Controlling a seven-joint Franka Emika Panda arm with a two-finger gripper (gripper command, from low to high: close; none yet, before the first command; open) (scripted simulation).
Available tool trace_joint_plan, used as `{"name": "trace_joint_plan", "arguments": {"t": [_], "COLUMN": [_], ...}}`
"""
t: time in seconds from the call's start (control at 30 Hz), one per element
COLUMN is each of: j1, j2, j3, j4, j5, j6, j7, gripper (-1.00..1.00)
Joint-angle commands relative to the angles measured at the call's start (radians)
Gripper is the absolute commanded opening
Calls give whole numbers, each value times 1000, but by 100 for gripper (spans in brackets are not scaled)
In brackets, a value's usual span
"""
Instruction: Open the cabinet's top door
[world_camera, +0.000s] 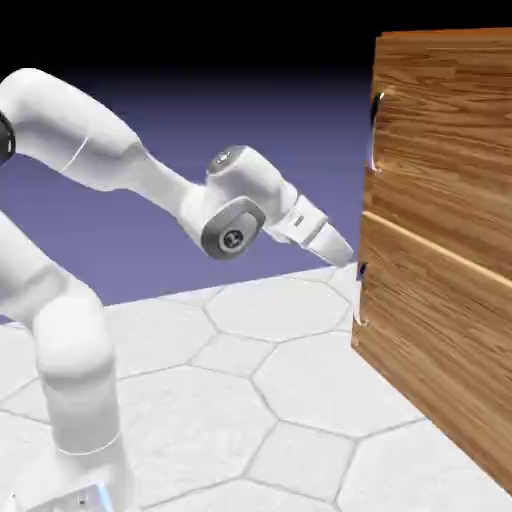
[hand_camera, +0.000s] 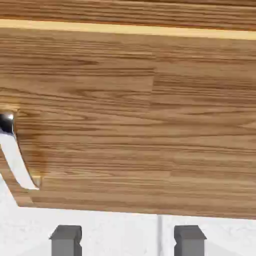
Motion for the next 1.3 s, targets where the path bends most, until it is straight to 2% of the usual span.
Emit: {"name": "trace_joint_plan", "arguments": {"t": [0.0, 1.27], "j1": [-18, -717], "j2": [-3, -120], "j3": [19, 744], "j4": [14, 540], "j5": [44, 1696], "j6": [1, 34], "j7": [15, 597], "gripper": [0, 0]}}
